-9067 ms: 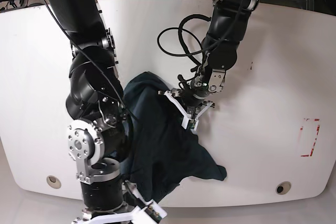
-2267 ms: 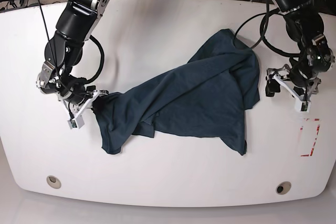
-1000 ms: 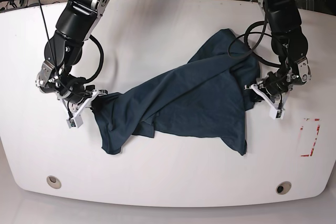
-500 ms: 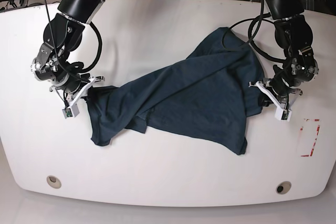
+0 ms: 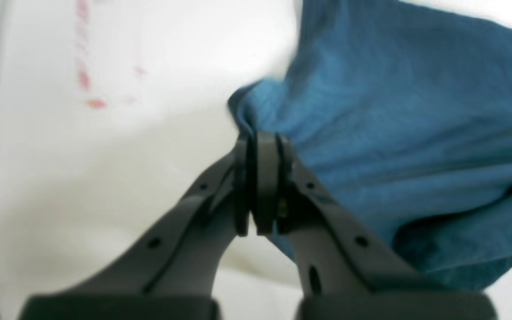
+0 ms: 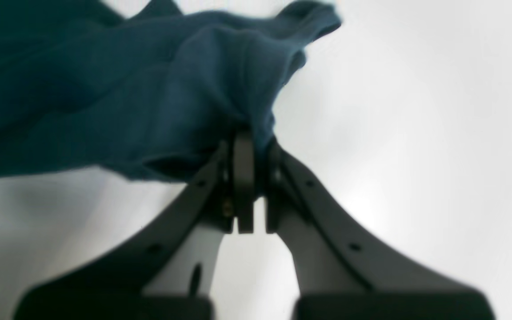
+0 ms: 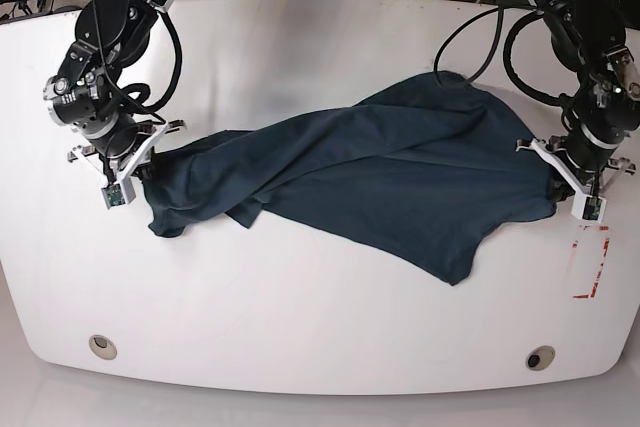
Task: Fold the T-shirt properly
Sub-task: 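Lift the shirt with both grippers, swing it up and lay it flat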
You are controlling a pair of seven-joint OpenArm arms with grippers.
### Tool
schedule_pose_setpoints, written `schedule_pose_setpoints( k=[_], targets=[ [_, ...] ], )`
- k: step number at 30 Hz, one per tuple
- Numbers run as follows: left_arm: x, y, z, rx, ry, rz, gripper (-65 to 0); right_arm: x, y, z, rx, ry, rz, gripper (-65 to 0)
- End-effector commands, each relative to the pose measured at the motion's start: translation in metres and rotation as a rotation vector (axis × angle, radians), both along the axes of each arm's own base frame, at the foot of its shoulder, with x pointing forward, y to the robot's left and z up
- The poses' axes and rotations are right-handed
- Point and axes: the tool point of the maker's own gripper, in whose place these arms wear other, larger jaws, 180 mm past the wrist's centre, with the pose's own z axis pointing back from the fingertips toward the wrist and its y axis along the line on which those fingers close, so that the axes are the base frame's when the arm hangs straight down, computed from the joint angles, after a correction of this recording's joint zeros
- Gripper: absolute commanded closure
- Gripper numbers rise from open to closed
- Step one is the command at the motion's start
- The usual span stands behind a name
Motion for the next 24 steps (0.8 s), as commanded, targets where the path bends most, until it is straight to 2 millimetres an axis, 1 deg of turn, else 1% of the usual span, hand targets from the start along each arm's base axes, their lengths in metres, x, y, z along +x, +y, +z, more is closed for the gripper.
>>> schedule_pose_setpoints(
  k=[1,2,4,6,9,11,12,14,16,19,22,24],
  targets=[
    [0.004,0.005,0.024,0.042,-0.061,-0.009,0.0,0.01,-0.005,0.026,-0.034,-0.082,0.008,0.0],
    [0.005,0.006,0.03,0.056,-0.069,-0.006,0.0,0.012,-0.006,0.029,-0.042,-0.089,0.01,0.0],
    [0.005,0.014,0.036,0.068,-0.062,0.018,0.0,0.019,-0.011,0.039,-0.059,-0.115,0.009,0.0],
    [0.01,0.026,0.048,0.087,-0.069,0.048,0.0,0.026,-0.017,0.049,-0.078,-0.139,0.008,0.0],
    [0.019,0.032,0.067,0.095,-0.11,0.064,0.0,0.039,-0.024,0.072,-0.106,-0.193,0.007,0.0],
    [0.026,0.031,0.077,0.094,-0.14,0.064,0.0,0.048,-0.03,0.085,-0.125,-0.225,0.004,0.0],
    [0.031,0.031,0.088,0.094,-0.169,0.064,0.0,0.054,-0.032,0.091,-0.123,-0.237,0.003,0.0],
    [0.038,0.03,0.101,0.093,-0.206,0.064,0.0,0.062,-0.038,0.097,-0.123,-0.246,-0.001,0.0],
    [0.046,0.029,0.117,0.093,-0.249,0.061,0.0,0.076,-0.042,0.108,-0.122,-0.265,0.001,0.0],
    [0.059,0.018,0.133,0.098,-0.284,0.025,0.0,0.092,-0.044,0.12,-0.13,-0.277,0.021,0.0],
    [0.071,0.01,0.149,0.095,-0.321,0.003,0.0,0.112,-0.046,0.141,-0.132,-0.311,0.033,0.0],
    [0.077,0.007,0.164,0.096,-0.356,-0.003,0.0,0.125,-0.048,0.154,-0.126,-0.327,0.037,0.0]
  ],
)
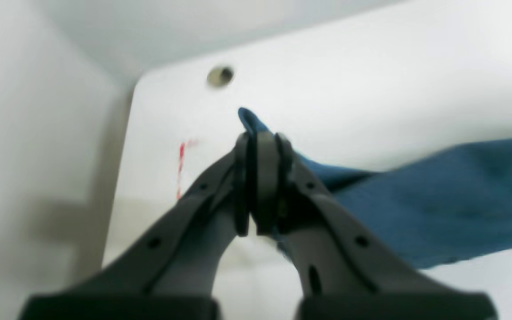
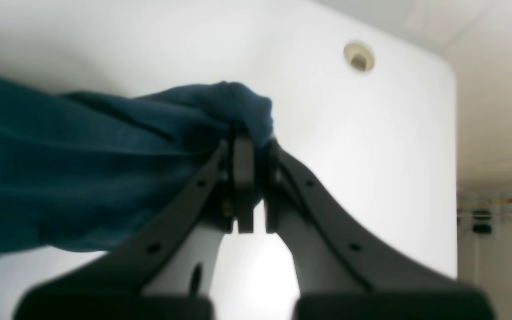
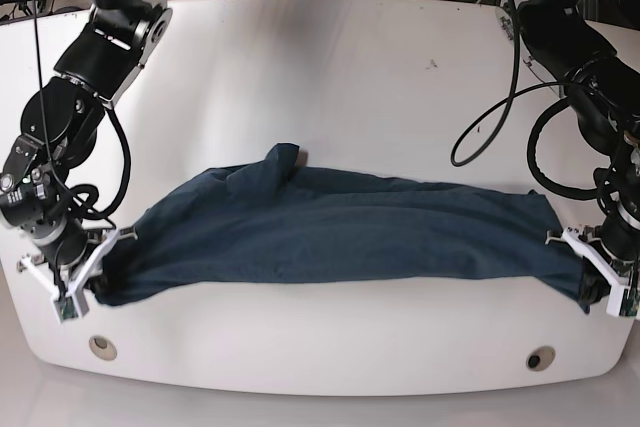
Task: Fold the T-shirt properly
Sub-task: 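Lift the shirt with both grippers, swing it up and lay it flat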
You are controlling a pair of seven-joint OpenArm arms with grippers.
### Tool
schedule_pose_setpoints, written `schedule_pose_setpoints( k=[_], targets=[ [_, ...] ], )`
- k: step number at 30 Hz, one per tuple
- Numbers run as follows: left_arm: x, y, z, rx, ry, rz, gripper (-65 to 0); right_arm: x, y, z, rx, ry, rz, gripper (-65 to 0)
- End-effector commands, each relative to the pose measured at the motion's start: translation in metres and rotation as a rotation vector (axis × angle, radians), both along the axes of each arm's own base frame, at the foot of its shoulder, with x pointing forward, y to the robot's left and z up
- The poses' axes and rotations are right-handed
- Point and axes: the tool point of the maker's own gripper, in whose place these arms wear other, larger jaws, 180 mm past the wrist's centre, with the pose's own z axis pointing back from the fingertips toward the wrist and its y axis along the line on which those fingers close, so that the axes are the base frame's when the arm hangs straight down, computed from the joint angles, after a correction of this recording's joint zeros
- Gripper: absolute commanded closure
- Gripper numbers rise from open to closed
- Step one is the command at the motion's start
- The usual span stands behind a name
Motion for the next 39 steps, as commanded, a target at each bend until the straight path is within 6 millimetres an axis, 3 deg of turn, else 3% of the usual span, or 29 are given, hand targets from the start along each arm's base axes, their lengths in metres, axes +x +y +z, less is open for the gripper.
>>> schedule_pose_setpoints(
  k=[1,7,13,15,19,24,30,35,39],
  targets=[
    [0.007,0.002,0.036,0.015,-0.099,0.001,0.0,0.018,-0.008,0.036,-0.004,-0.081,0.004,0.0],
    [0.016,0.007,0.077,0.053,-0.185,0.036,0.0,0.05,-0.016,0.085,-0.022,-0.129,0.022,0.0],
    [0.015,0.021,0.114,0.101,-0.255,0.076,0.0,0.064,-0.025,0.132,-0.036,-0.191,0.018,0.0],
    [0.017,0.03,0.116,0.11,-0.244,0.089,0.0,0.063,-0.031,0.145,-0.052,-0.211,0.008,0.0],
    [0.025,0.038,0.096,0.081,-0.175,0.091,0.0,0.062,-0.033,0.143,-0.056,-0.204,0.004,0.0],
    [0.02,0.045,0.045,0.076,0.01,0.116,0.0,0.051,-0.035,0.085,-0.061,-0.088,0.002,0.0],
    [-0.001,0.043,-0.022,0.085,0.18,0.109,0.0,0.02,-0.036,0.017,-0.055,0.048,-0.02,0.0],
    [-0.025,0.043,-0.069,0.1,0.3,0.106,0.0,-0.012,-0.033,-0.025,-0.061,0.116,-0.029,0.0],
    [-0.056,0.04,-0.101,0.138,0.387,0.098,0.0,-0.042,-0.022,-0.057,-0.085,0.177,-0.012,0.0]
  ],
)
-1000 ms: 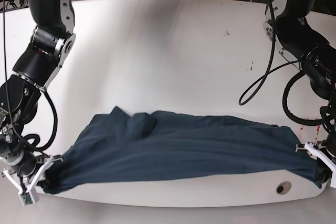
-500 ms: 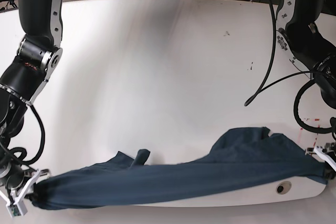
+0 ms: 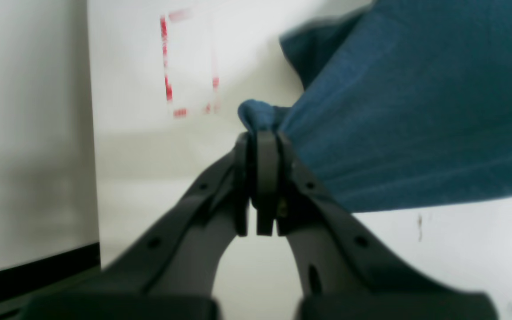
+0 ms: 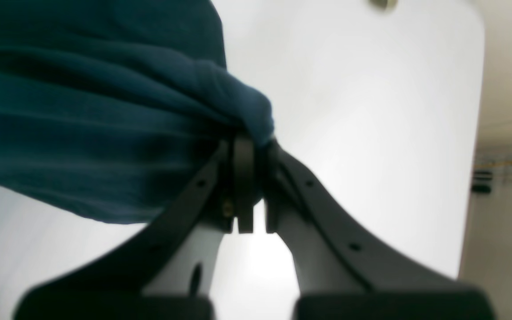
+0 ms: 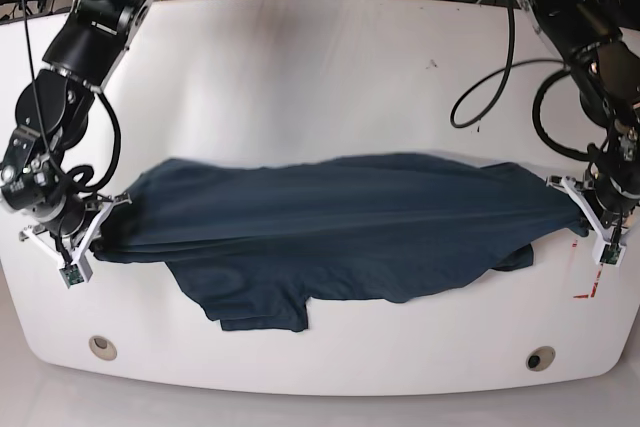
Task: Fold the T-shirt properly
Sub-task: 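Lift the shirt with both grippers, swing it up and lay it flat, then release the shirt edge and regrasp it with both grippers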
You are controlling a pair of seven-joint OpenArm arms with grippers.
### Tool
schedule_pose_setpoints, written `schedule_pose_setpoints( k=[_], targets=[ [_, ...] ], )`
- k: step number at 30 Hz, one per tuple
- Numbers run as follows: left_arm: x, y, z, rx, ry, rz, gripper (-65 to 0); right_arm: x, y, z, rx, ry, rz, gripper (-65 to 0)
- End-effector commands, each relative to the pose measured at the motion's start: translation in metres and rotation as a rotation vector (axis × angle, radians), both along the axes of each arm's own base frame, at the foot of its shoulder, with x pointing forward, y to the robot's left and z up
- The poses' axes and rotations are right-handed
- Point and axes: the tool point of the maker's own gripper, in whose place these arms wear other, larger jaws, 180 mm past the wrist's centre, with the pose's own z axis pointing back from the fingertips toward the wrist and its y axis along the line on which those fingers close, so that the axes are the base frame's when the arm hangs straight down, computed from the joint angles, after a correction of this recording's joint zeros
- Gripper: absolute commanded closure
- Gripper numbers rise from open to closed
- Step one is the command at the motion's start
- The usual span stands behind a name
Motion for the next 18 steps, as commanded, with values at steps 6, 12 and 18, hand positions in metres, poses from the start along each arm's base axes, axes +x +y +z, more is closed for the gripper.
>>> schedule_pose_setpoints(
  k=[6,12,18],
  targets=[
    [-0.043,0.002,-0.036,0.043,0.115,-0.011,0.0,-0.044,0.022,-0.026,-0.023,0.032,0.043,0.0],
    [-0.092,0.022,-0.067,0.05,0.236,0.048,0.0,-0.101,0.01,-0.064,0.025,0.13,-0.06,0.0],
    [-0.107,0.038,-0.067,0.108,0.269,0.013,0.0,-0.134,0.007,-0.089,0.032,0.231,-0.091,0.0]
  ],
)
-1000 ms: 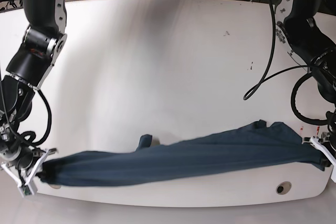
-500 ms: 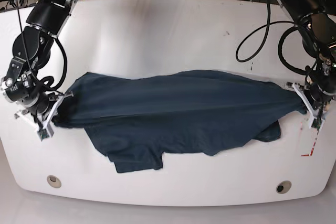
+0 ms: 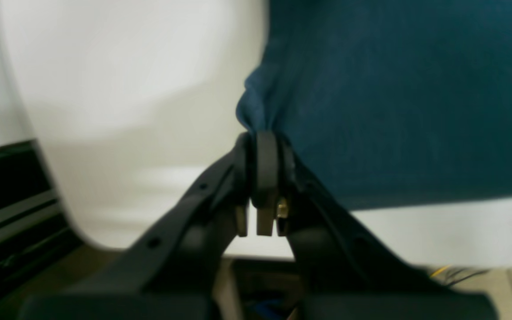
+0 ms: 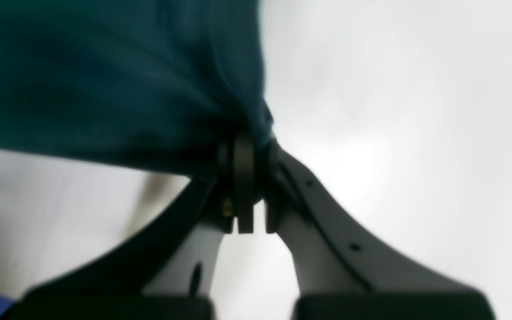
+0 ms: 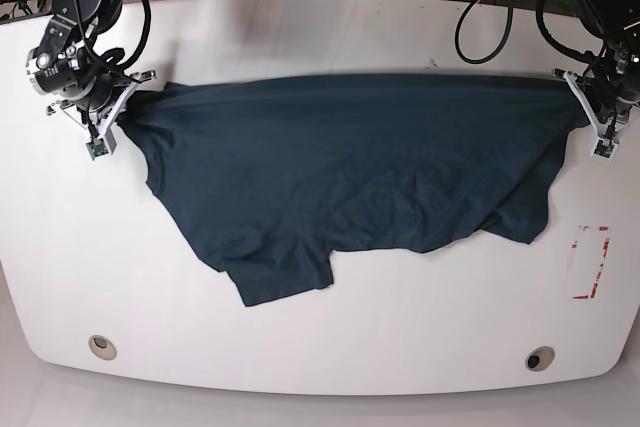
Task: Fold the T-shirt properly
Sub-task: 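Release the shirt edge and regrasp it with both grippers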
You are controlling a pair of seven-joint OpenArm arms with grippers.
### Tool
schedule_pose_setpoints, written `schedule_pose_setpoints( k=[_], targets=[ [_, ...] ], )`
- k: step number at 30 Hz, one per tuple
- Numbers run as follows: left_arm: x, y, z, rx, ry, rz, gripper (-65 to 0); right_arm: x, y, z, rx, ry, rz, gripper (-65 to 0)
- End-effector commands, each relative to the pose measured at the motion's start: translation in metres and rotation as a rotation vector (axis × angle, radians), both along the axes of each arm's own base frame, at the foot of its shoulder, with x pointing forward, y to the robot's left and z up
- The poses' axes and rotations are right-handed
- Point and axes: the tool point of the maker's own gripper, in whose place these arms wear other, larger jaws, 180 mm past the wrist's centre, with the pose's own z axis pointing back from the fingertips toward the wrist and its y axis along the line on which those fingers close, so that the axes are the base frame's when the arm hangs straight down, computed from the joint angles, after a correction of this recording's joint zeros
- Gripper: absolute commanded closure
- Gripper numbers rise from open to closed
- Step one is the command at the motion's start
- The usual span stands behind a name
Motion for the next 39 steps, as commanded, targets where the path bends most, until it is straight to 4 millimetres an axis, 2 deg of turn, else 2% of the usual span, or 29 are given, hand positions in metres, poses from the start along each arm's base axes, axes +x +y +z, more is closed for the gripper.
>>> schedule_pose_setpoints(
  k=[1,4,7,13,17,26,28,29,33,36,39],
  targets=[
    [0.01,0.006,0.016,0.036,-0.047,-0.021,0.0,0.008,-0.003,0.013,-0.018,-0.049,0.005,0.0],
    [0.019,0.004,0.022,0.032,-0.076,-0.022,0.0,0.013,-0.004,0.014,-0.013,-0.06,0.003,0.0],
    [0.048,-0.005,0.039,0.022,-0.155,-0.054,0.0,0.038,-0.003,0.026,0.004,-0.114,-0.003,0.0],
    [0.092,-0.032,0.057,-0.025,-0.269,-0.135,0.0,0.076,-0.008,0.028,0.075,-0.144,-0.035,0.0],
    [0.124,-0.046,0.047,-0.107,-0.271,-0.154,0.0,0.108,-0.004,0.025,0.166,-0.182,-0.05,0.0],
    [0.16,-0.048,0.032,-0.24,-0.309,-0.138,0.0,0.149,-0.006,0.008,0.325,-0.194,-0.095,-1.0],
    [0.166,-0.046,0.032,-0.25,-0.31,-0.13,0.0,0.154,-0.007,0.003,0.349,-0.18,-0.105,-5.7],
    [0.169,-0.046,0.033,-0.257,-0.311,-0.127,0.0,0.156,-0.01,0.002,0.36,-0.183,-0.113,-10.1],
    [0.178,-0.046,0.032,-0.285,-0.307,-0.114,-0.3,0.161,-0.02,0.005,0.369,-0.205,-0.13,-32.5],
    [0.177,-0.043,0.033,-0.282,-0.31,-0.108,-8.9,0.152,-0.031,0.014,0.311,-0.193,-0.125,-45.2],
    [0.177,-0.042,0.034,-0.281,-0.313,-0.107,-16.8,0.138,-0.034,0.015,0.266,-0.184,-0.113,-47.4]
  ],
)
